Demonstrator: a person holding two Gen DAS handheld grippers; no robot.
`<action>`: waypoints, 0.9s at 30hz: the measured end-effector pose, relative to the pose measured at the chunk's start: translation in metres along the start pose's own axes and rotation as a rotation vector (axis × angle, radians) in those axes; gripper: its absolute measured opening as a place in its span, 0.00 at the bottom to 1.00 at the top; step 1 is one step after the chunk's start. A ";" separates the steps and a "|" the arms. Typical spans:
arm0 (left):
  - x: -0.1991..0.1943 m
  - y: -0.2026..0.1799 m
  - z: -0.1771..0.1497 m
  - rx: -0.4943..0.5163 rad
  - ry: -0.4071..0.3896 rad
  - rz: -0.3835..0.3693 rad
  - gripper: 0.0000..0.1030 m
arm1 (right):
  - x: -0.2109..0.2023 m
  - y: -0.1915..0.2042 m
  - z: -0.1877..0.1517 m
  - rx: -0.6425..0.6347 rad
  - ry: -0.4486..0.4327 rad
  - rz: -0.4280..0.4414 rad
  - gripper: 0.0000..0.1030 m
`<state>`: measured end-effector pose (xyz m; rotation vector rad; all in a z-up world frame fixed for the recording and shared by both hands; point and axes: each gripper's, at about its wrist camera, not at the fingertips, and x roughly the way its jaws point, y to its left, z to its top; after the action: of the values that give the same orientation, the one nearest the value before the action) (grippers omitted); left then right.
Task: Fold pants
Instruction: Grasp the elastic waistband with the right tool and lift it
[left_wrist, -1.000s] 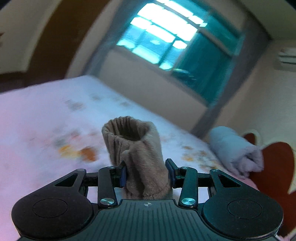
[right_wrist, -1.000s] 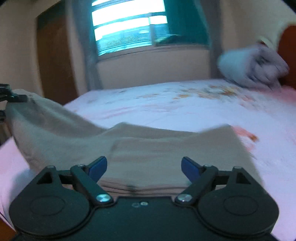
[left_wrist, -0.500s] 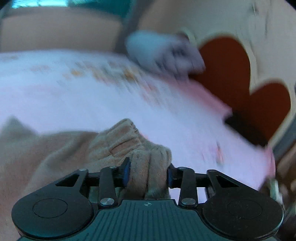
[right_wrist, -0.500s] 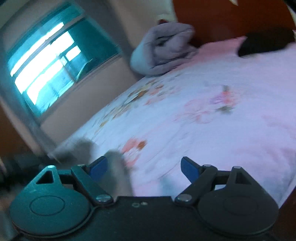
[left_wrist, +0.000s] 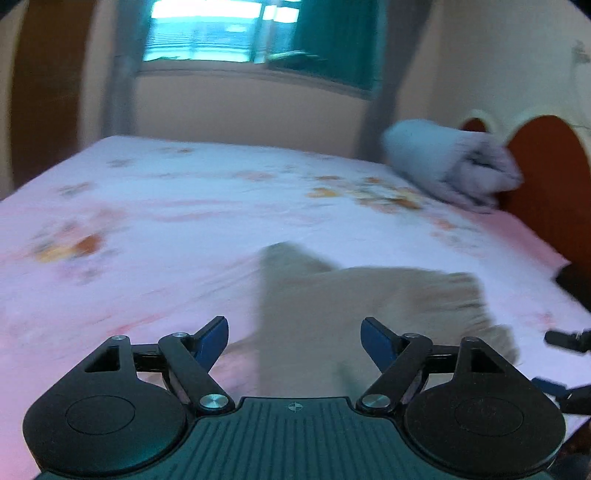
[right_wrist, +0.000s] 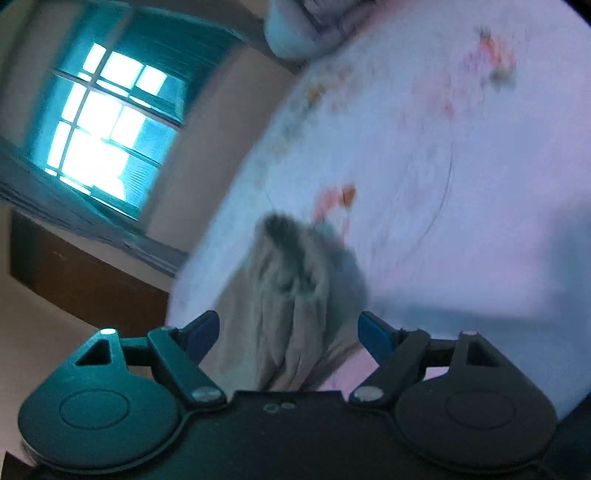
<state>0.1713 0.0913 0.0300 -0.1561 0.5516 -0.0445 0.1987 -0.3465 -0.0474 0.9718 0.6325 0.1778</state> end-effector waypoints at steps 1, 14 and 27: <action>-0.006 0.014 -0.005 -0.023 0.007 0.017 0.76 | 0.009 0.005 -0.003 0.014 0.008 -0.016 0.74; 0.012 -0.005 -0.059 0.395 0.139 -0.022 0.76 | 0.066 0.047 -0.012 -0.035 0.033 -0.240 0.34; 0.002 0.027 -0.057 0.248 0.059 0.018 0.77 | 0.041 0.039 -0.008 0.104 -0.083 0.155 0.21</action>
<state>0.1433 0.1105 -0.0231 0.0918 0.6011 -0.1001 0.2326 -0.3014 -0.0359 1.1239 0.4941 0.2417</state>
